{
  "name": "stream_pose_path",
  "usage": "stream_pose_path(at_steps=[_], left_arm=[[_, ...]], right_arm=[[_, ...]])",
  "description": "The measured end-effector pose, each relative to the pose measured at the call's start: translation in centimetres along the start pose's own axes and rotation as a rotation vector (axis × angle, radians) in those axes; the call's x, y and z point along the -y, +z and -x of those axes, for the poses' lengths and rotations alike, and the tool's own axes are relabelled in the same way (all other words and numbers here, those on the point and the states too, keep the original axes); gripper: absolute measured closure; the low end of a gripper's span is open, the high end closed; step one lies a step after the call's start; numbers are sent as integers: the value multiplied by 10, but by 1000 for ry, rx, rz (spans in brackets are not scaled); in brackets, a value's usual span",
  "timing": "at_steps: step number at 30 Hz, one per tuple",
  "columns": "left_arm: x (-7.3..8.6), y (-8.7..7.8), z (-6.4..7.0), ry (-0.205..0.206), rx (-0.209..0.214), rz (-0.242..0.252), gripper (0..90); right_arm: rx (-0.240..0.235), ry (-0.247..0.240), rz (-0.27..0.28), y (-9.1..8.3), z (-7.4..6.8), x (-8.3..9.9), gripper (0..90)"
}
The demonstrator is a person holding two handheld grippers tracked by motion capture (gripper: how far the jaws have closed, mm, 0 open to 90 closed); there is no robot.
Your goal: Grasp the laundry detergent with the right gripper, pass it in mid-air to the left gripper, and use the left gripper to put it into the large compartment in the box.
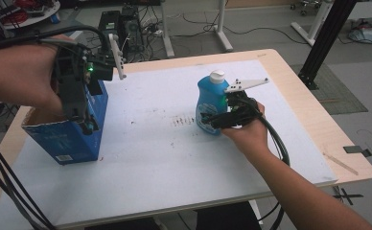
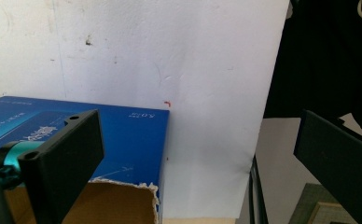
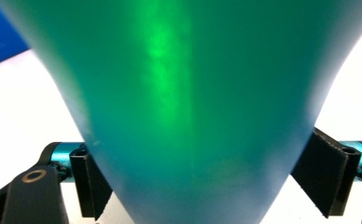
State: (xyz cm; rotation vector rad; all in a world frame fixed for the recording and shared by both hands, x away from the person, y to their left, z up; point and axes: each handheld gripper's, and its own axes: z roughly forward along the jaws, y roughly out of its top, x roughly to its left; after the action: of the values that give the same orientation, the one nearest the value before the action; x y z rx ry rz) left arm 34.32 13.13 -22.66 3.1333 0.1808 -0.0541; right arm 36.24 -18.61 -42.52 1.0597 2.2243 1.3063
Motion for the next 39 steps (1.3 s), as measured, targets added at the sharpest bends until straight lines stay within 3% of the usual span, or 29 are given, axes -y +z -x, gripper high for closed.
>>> stream_pose_path(at_steps=[26, 32, 33, 36, 39], left_arm=[[-1, 1, -2, -1, 2, -2, 17], [-1, 1, -2, -1, 2, -4, 17], [0, 2, -2, -3, 5, -4, 17], [0, 2, -2, -3, 5, -6, 17], [0, 3, -2, -4, 5, -1, 17]], right_arm=[[28, -24, 18, 0, -3, -1, 280], [38, -30, 26, 0, -5, -1, 346], [37, -46, 42, 1, -8, -1, 420], [55, -72, 48, 1, -12, -2, 435], [40, -63, 52, 1, -10, -1, 442]])
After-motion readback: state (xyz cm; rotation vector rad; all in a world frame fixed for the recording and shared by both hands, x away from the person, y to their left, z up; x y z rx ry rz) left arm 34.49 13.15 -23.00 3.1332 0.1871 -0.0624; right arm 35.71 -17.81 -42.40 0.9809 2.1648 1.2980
